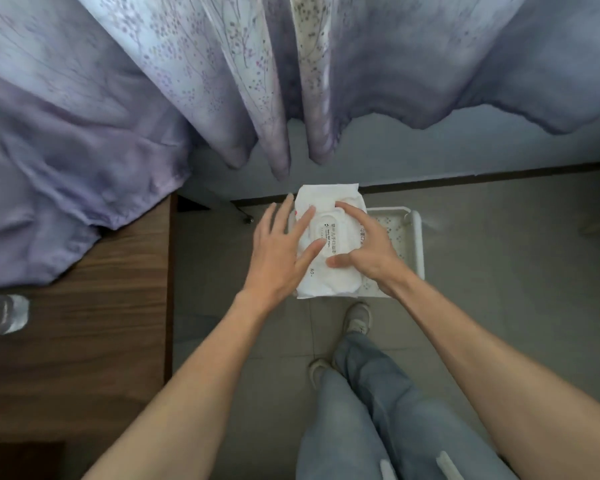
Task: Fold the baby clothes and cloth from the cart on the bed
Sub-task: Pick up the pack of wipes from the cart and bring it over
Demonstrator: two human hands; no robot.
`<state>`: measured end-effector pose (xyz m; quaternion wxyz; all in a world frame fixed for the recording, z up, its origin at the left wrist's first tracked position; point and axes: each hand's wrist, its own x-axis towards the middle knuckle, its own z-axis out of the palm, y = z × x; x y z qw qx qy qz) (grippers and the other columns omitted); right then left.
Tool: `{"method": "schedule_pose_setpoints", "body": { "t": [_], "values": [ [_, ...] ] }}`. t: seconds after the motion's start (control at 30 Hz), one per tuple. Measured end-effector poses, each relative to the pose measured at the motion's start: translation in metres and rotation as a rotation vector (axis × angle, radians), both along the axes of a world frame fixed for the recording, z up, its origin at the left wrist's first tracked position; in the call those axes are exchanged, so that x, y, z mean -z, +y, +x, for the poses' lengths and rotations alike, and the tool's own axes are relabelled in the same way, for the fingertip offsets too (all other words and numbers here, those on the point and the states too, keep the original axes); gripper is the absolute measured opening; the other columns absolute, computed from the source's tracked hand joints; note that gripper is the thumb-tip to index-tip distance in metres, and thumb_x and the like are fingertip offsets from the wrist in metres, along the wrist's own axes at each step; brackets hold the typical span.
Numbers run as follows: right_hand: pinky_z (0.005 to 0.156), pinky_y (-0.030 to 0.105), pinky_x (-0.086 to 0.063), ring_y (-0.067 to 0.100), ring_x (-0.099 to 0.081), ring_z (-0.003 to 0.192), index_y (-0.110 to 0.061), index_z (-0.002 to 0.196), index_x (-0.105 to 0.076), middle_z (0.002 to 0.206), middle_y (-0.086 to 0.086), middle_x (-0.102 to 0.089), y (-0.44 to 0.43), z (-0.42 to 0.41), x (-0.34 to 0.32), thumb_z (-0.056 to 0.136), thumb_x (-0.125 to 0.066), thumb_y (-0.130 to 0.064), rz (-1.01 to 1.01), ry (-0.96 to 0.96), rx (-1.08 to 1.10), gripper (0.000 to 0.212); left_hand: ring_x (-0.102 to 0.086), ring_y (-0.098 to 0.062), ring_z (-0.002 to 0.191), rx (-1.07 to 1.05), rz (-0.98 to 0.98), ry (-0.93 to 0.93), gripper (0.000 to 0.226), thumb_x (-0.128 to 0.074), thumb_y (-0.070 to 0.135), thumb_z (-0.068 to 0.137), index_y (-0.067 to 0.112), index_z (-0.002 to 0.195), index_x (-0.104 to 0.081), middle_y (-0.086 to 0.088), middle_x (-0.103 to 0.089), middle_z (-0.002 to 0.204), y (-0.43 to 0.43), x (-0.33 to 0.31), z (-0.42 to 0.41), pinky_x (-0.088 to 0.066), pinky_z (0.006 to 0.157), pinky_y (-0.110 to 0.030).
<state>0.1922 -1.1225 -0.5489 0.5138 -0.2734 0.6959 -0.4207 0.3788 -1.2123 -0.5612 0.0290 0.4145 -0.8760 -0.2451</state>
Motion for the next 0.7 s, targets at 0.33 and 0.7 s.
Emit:
{"method": "schedule_pose_setpoints", "body": {
  "t": [0.33,0.7],
  "values": [
    [0.082,0.019,-0.059,0.0,-0.067,0.112,-0.047,0.143,-0.058,0.131,-0.017,-0.064,0.032,0.024,-0.127,0.062,-0.094,0.005,-0.13,-0.022,-0.035,0.102,-0.042,0.002,0.144,-0.295,0.335,0.593,0.028,-0.081,0.024,0.096,0.03,0.123,-0.08,0.014,-0.044,0.154,0.028,-0.123,0.007,-0.043,0.121,-0.038],
    [0.09,0.036,-0.064,0.012,-0.07,0.113,-0.051,0.137,-0.062,0.13,-0.011,-0.066,0.044,0.072,-0.268,0.063,-0.094,0.002,-0.284,-0.013,-0.296,0.097,-0.048,-0.001,0.134,-0.441,0.164,0.64,0.026,-0.094,0.026,0.079,0.035,0.096,-0.077,0.005,-0.044,0.14,0.067,-0.263,0.073,-0.043,0.117,-0.03]
  ]
}}
